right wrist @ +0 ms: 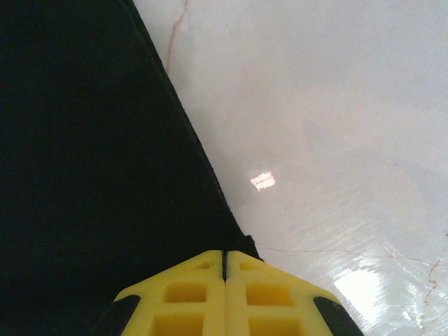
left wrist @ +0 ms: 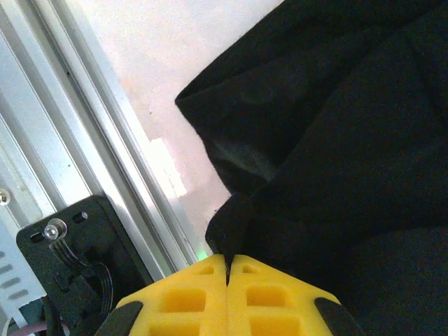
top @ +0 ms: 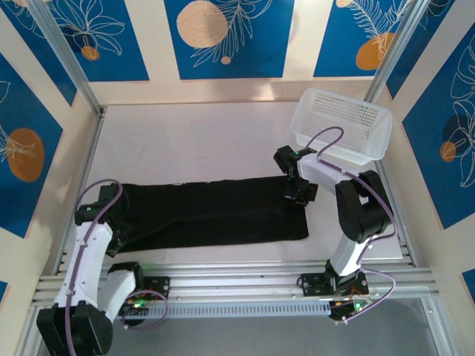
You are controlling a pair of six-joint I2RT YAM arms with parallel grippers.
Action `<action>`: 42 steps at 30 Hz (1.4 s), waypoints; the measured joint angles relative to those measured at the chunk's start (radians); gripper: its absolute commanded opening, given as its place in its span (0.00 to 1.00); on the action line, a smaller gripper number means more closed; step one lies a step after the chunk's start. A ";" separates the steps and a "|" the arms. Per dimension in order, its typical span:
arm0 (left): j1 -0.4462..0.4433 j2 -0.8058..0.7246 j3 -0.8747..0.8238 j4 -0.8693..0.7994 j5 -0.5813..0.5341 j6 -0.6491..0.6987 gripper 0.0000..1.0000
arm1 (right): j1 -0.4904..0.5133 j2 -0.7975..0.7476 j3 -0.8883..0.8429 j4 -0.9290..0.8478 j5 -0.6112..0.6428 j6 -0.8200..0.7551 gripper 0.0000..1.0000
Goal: Fold and stack the t-shirts
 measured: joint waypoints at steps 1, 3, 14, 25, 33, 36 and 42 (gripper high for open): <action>0.000 0.000 -0.003 0.000 0.003 -0.008 0.00 | 0.000 0.005 -0.003 0.000 -0.001 0.003 0.00; 0.000 0.000 -0.005 0.000 0.010 -0.017 0.00 | 0.000 0.008 -0.006 0.000 -0.003 0.010 0.00; 0.000 0.026 -0.022 0.027 0.026 -0.061 0.00 | 0.000 0.019 -0.006 -0.003 -0.003 0.029 0.21; 0.000 0.130 -0.022 0.120 0.023 -0.024 0.00 | 0.017 -0.010 0.015 -0.032 0.005 0.013 0.57; 0.000 0.229 -0.021 0.167 -0.033 0.022 0.00 | 0.071 -0.110 0.060 -0.033 0.016 -0.033 0.58; 0.000 0.283 -0.020 0.185 -0.055 0.035 0.00 | 0.082 -0.124 0.062 -0.033 0.020 -0.043 0.58; 0.000 0.397 0.007 0.227 -0.101 0.063 0.00 | 0.088 -0.125 0.062 -0.033 0.023 -0.047 0.58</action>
